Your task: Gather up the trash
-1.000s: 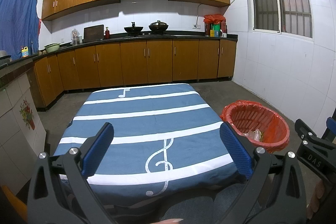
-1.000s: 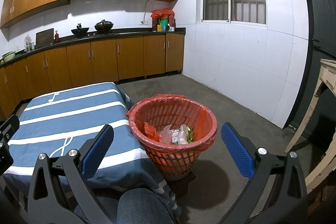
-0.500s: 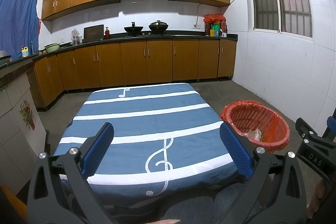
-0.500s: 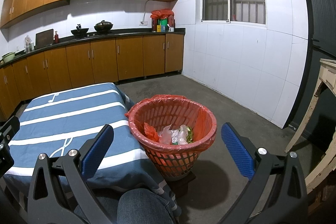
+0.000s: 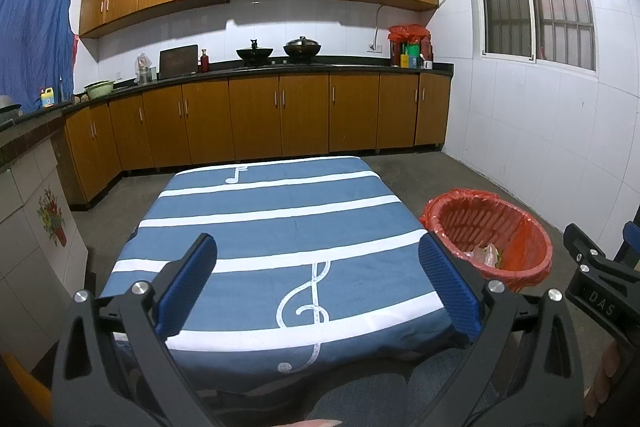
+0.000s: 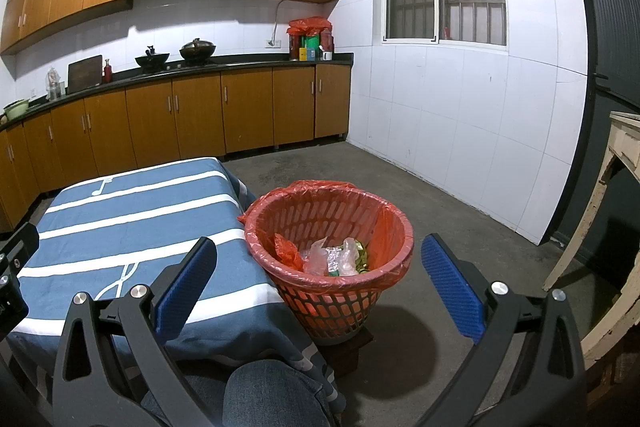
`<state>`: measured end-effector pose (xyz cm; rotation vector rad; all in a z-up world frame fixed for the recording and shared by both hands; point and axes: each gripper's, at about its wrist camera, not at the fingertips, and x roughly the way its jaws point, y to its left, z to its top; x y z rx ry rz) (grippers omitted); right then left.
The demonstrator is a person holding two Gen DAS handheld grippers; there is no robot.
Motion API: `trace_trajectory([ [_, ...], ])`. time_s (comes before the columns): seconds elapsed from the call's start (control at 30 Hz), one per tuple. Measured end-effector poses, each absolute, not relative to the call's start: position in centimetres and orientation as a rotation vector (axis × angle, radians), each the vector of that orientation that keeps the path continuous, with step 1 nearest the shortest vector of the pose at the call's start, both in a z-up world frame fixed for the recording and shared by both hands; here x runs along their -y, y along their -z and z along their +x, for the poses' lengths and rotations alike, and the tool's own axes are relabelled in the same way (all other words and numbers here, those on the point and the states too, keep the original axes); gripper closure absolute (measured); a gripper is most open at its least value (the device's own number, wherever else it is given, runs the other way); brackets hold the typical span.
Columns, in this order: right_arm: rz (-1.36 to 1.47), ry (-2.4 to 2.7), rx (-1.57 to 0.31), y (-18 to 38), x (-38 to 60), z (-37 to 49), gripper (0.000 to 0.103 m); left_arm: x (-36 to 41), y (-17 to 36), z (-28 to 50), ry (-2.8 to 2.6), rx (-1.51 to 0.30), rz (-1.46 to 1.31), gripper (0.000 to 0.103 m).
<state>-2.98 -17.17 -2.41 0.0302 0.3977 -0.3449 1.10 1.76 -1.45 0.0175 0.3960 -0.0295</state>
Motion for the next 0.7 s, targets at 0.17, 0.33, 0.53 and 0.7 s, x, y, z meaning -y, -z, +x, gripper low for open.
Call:
trace_trajectory([
  [0.17,0.03,0.345,-0.397,2.38,17.16,-2.98,0.002,-1.79,1.38,1.15,0.03,-0.396,0.017,0.004],
  [0.33,0.03,0.344,-0.399,2.45,17.11,-3.0,0.002,-1.82,1.67,1.03,0.026,-0.391,0.02,0.004],
  [0.53,0.028,0.342,-0.401,2.73,16.84,-3.11,0.002,-1.96,2.11,0.96,0.03,-0.392,0.022,0.004],
  [0.7,0.028,0.342,-0.402,2.75,16.84,-3.0,0.002,-2.18,2.24,0.95,0.034,-0.398,0.021,0.004],
])
